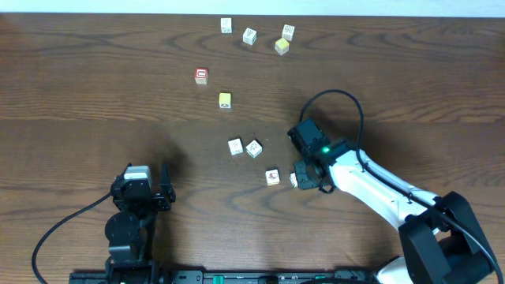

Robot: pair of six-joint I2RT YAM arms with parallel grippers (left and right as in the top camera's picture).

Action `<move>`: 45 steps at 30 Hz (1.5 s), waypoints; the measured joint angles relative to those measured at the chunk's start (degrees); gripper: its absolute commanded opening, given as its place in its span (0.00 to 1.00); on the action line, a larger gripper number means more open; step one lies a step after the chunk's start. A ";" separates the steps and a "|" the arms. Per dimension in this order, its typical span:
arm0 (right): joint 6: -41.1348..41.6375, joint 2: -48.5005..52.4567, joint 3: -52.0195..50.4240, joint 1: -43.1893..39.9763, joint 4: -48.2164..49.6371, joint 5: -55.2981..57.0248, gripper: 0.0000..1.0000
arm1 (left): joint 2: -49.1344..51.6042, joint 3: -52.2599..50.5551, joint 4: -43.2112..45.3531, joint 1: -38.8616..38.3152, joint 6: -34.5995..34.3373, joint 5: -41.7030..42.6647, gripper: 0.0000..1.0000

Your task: Lift 4 blocks

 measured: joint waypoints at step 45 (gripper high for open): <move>2.10 0.04 -0.48 4.09 -2.01 -5.01 0.01 | 0.00 0.00 0.00 0.00 0.00 0.00 0.74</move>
